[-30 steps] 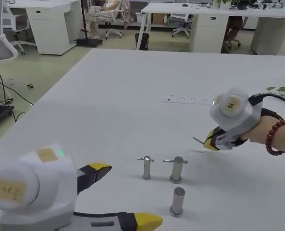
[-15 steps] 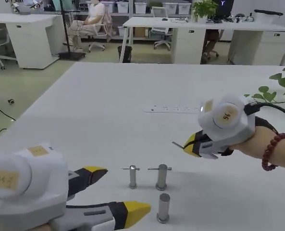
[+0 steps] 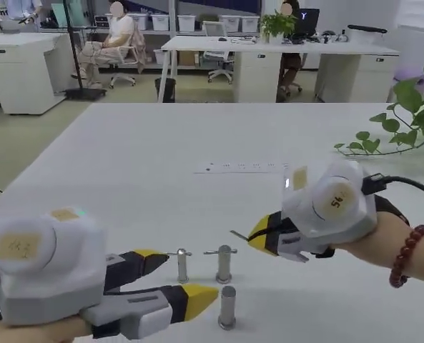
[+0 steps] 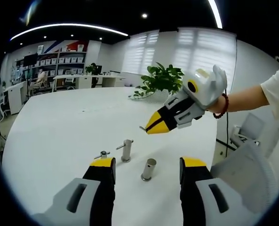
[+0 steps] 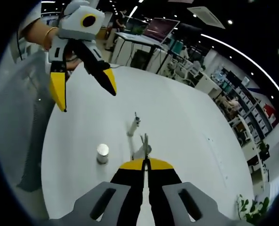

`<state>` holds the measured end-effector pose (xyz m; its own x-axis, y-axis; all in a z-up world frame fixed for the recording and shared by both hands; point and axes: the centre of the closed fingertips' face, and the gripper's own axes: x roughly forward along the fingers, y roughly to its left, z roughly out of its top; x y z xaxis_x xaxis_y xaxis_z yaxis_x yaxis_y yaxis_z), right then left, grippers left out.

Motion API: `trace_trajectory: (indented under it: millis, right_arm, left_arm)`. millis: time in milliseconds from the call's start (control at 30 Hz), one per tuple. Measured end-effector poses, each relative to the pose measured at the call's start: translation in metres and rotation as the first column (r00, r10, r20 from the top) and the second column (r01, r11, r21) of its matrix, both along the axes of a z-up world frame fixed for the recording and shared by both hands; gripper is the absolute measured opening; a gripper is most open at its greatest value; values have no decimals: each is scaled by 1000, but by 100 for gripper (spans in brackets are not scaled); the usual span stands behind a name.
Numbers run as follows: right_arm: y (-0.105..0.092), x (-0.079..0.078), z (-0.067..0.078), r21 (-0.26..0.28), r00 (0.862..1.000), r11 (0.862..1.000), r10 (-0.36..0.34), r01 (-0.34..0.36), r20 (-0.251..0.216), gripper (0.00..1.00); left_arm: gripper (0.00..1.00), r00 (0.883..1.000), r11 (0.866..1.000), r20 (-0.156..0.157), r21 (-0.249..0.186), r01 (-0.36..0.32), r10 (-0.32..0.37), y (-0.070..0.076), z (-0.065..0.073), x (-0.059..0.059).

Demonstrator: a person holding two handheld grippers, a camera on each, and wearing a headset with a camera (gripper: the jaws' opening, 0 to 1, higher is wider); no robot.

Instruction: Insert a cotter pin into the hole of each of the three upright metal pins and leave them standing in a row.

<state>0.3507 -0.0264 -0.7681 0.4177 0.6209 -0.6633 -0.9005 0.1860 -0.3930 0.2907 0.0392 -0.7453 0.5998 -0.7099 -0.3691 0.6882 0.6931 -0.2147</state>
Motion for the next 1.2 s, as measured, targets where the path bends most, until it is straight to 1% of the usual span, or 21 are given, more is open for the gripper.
trace_trajectory:
  millis: [133,267,367,400,467,500,533,633,700,767,833,967,1033,1100,1200]
  right_arm:
    - [6,-15,-2,-6,999,999,32,-32,7,2]
    - [11,-27,-1,-6,998,998,57,-57,12,2]
    - [15,-34,-2,-13,996,997,80,-80,25,2]
    - [16,-36,-2,-14,996,997,83,-82,26,2]
    - [18,-39,-2,-26,994,995,95,-93,48,2]
    - [18,-40,-2,-46,991,993,110,-107,71,2]
    - [19,-41,-2,-60,988,991,124,-119,89,2]
    - [22,-47,-3,-62,987,989,137,-132,89,2]
    - [23,-50,-3,-74,984,987,152,-145,98,2]
    - [25,-53,-3,-74,981,985,163,-155,105,2]
    - [27,-56,-3,-78,980,984,169,-162,105,2]
    - [29,-59,-1,-87,975,980,190,-181,117,2]
    - [31,-60,-1,-85,974,979,193,-184,116,2]
    - [32,-62,-1,-96,971,977,203,-192,124,2]
    - [34,-64,-1,-99,969,975,211,-199,126,2]
  left_arm:
    - [48,1000,1000,-19,-10,1,-1,-4,-1,1]
    - [42,999,1000,-38,-30,4,-5,-8,-1,1]
    - [37,998,999,-69,-45,1,-4,-11,-3,1]
    - [36,997,999,-73,-47,0,-3,-11,-4,1]
    - [34,996,998,-91,-59,-5,-1,-12,-7,1]
    - [33,995,998,-98,-66,-5,-1,-13,-8,1]
    - [33,993,997,-116,-76,-10,1,-14,-9,0]
    - [30,991,996,-130,-88,-14,2,-16,-12,1]
    - [28,989,994,-145,-104,-19,4,-19,-12,0]
    - [26,987,992,-163,-124,-30,9,-20,-13,0]
    - [25,985,991,-170,-132,-31,8,-21,-14,1]
    - [20,980,988,-199,-152,-40,9,-23,-16,-1]
    - [17,980,988,-201,-152,-40,8,-23,-16,-1]
    - [16,978,986,-209,-161,-41,6,-24,-16,-2]
    - [13,976,984,-217,-172,-48,9,-24,-15,-2]
